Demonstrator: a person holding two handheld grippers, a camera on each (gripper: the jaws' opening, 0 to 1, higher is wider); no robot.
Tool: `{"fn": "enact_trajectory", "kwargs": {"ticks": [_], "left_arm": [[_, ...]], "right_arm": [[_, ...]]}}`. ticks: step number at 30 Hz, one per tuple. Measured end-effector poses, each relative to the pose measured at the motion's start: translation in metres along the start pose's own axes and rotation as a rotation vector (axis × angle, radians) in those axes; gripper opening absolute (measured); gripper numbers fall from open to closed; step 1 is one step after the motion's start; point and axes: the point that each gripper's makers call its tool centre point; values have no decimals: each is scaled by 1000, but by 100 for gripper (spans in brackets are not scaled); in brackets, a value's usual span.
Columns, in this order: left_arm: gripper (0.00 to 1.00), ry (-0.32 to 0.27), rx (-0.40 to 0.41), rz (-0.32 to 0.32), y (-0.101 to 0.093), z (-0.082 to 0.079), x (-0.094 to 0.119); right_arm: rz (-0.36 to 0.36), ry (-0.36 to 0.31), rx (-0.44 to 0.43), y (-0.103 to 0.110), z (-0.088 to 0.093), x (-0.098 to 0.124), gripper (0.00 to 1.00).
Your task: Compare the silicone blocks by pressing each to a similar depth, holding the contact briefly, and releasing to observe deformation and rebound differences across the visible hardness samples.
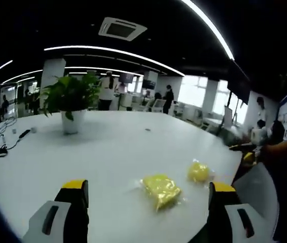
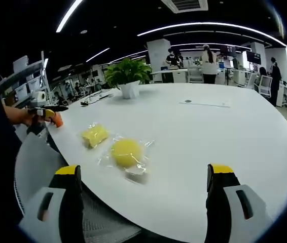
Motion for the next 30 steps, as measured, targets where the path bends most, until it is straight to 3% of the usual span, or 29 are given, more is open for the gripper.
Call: {"fn": "enact_trajectory", "kwargs": {"ticks": [9, 21, 30], "left_arm": [[100, -42, 30, -23, -3, -5, 7], [100, -43, 51, -24, -4, 6, 9], [100, -81, 55, -9, -9, -1, 9]], "right_arm": [[7, -40, -87, -6, -8, 6, 96], [12, -26, -41, -7, -3, 8, 97], [14, -29, -59, -8, -7, 4, 97]]}}
Point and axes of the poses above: the point that each gripper's makers call its tool centre point, and the gripper's own axes: x roughly backward along the fingers, y roughly to its left, z roughly out of its underside, and after that the axes turned 10 degrees about z, right-handed
